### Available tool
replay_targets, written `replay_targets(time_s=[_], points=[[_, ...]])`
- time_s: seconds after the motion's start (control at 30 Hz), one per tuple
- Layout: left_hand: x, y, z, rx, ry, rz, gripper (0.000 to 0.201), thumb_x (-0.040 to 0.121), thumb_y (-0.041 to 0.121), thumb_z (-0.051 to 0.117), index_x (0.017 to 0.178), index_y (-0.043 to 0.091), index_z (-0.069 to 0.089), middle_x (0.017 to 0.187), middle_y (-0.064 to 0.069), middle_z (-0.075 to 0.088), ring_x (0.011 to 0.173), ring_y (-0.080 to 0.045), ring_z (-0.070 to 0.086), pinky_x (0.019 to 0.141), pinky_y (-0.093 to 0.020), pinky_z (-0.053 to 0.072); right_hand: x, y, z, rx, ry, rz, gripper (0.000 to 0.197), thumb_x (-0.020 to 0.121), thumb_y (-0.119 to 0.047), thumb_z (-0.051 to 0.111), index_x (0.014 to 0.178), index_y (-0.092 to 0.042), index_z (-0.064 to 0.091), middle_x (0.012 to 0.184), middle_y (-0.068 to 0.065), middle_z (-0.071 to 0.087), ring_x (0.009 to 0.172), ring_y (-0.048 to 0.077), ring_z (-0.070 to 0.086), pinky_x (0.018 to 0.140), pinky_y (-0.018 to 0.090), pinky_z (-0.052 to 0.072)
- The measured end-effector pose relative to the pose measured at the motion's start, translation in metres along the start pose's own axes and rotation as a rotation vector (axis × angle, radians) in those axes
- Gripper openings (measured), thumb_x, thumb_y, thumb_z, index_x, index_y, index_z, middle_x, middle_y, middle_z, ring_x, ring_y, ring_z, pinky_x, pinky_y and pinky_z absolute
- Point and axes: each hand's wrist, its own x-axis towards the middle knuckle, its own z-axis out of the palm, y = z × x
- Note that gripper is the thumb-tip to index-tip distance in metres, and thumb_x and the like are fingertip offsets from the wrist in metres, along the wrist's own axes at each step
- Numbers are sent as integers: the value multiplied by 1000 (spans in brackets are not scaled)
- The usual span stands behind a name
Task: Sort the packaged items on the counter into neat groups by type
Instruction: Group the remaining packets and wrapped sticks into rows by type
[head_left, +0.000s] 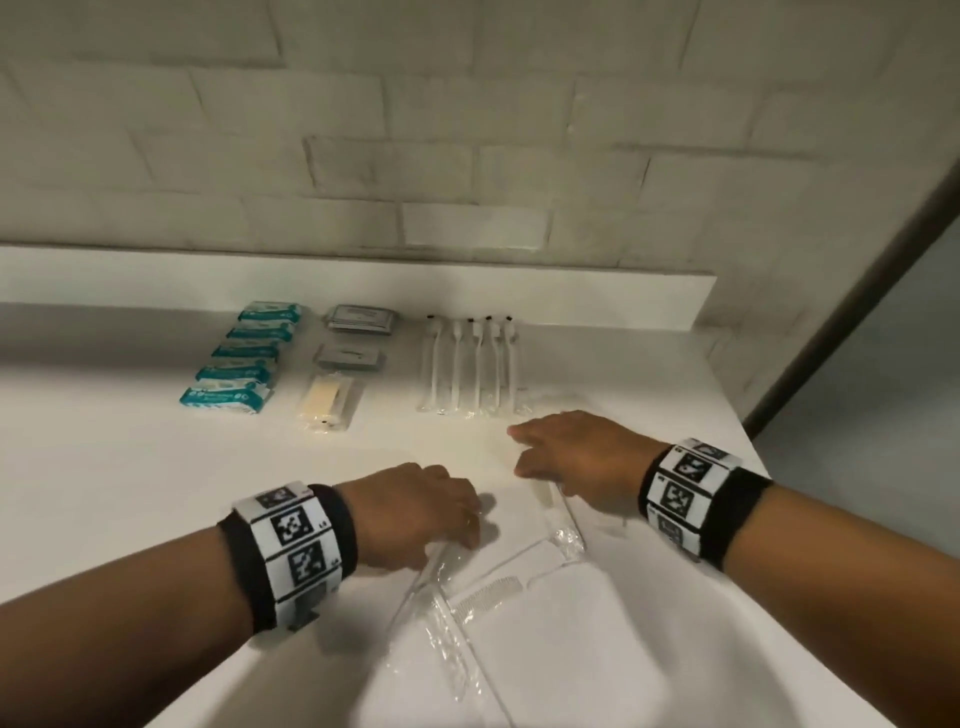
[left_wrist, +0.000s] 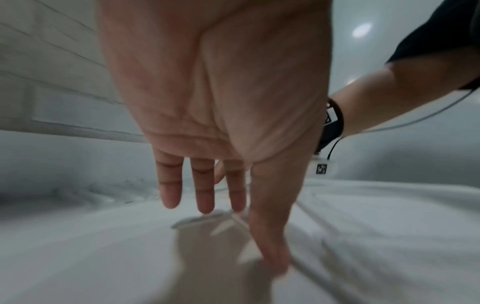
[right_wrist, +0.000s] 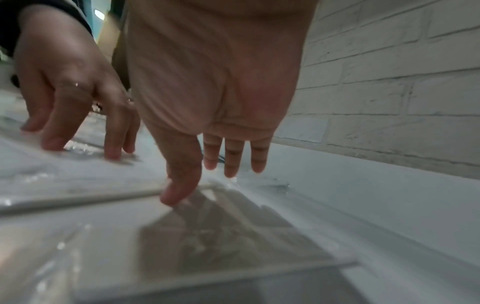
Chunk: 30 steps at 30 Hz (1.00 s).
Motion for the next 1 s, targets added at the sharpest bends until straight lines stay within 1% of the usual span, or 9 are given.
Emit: replay_targets(time_s=[0.07,0.1,0.17,0.3,0.4,0.6,0.7,0.87,1.0], points=[[-12,-4,9,9,59,-115,49,84,28,66,129,39,49,137,10,46,120,-19,45,95,-34,41,6,-8,-8,-54,-28,16,26,78,-9,64,97,-25,57,123,1,54,108,27,52,89,38,41],[-19,-6,13,3,74,-180,45,83,31,67,125,37,51,130,9,48,115,-18,47,92,-32,41,7,-10,-11,-84,-16,26,26,73,-8,66,85,-25,50,105,-2,54,92,24,50,77,36,39],[-33,-10,23,-11,79,-289,38,81,38,67,116,31,54,120,8,50,106,-15,48,87,-29,42,10,-15,-16,-127,-49,87,29,75,-12,66,81,-27,42,95,-4,48,83,18,41,71,31,32],[-60,-18,41,-117,50,-432,33,81,42,65,107,28,51,110,8,50,100,-14,48,79,-26,40,10,-27,-14,-124,-98,206,23,82,-20,67,98,-21,50,104,-4,50,85,15,36,72,27,26],[-78,-24,49,-257,39,-521,33,81,46,65,103,34,43,97,15,47,90,-10,47,72,-24,37,6,-41,-18,81,-136,373,35,84,-32,65,112,-19,49,109,1,57,86,17,44,73,28,34],[-90,-32,54,-436,-61,-558,23,77,43,58,86,32,39,84,12,53,76,-8,52,63,-24,39,10,-66,-14,218,-212,557,30,84,-36,60,103,-13,56,104,6,63,84,22,60,69,31,48],[-90,-32,54,-478,-24,-587,8,80,29,49,78,28,42,85,9,55,78,-11,53,63,-25,38,8,-77,-9,209,-168,605,35,81,-31,53,110,-11,56,110,9,57,91,25,59,78,37,53],[-91,-36,47,-582,100,-590,16,89,13,43,92,28,38,78,2,57,68,-16,52,57,-26,36,1,-95,5,43,-42,562,41,86,-8,50,125,-9,39,112,13,53,96,31,58,78,40,50],[-82,-19,37,-565,149,-482,28,93,27,47,117,35,36,93,7,59,81,-13,57,73,-28,42,-1,-94,8,-58,-50,609,48,86,-1,47,131,-8,34,116,16,51,98,33,59,69,37,41]])
